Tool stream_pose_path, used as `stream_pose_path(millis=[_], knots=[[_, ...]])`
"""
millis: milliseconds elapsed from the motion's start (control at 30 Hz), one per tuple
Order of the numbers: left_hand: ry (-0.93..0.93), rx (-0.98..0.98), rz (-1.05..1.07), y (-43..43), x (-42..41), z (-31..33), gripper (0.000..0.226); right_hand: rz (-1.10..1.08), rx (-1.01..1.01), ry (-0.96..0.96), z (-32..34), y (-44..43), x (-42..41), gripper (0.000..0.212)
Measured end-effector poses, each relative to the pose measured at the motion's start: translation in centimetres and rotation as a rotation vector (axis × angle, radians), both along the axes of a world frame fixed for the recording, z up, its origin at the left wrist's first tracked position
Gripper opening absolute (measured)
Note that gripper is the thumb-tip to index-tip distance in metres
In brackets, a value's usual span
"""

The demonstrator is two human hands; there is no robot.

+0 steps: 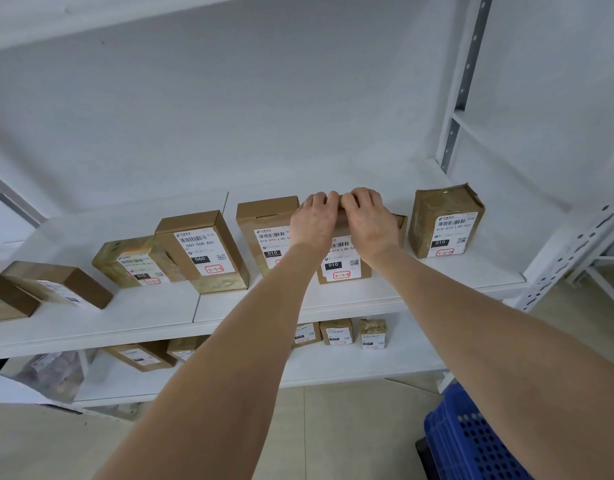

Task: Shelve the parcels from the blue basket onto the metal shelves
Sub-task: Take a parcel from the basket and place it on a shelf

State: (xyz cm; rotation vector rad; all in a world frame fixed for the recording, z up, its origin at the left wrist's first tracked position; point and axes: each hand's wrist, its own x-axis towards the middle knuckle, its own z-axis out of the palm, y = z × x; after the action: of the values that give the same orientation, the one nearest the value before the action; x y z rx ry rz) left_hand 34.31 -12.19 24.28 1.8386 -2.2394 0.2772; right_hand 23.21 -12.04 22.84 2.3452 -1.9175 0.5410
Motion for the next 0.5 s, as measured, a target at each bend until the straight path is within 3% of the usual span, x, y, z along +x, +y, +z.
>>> stream_pose_path(millis=[500], knots=[[-0.046, 0.079, 0.042, 2.0, 0.7, 1.3, 0.054, -0.042, 0.01, 0.007, 0.5, 1.4, -1.1, 0.056]])
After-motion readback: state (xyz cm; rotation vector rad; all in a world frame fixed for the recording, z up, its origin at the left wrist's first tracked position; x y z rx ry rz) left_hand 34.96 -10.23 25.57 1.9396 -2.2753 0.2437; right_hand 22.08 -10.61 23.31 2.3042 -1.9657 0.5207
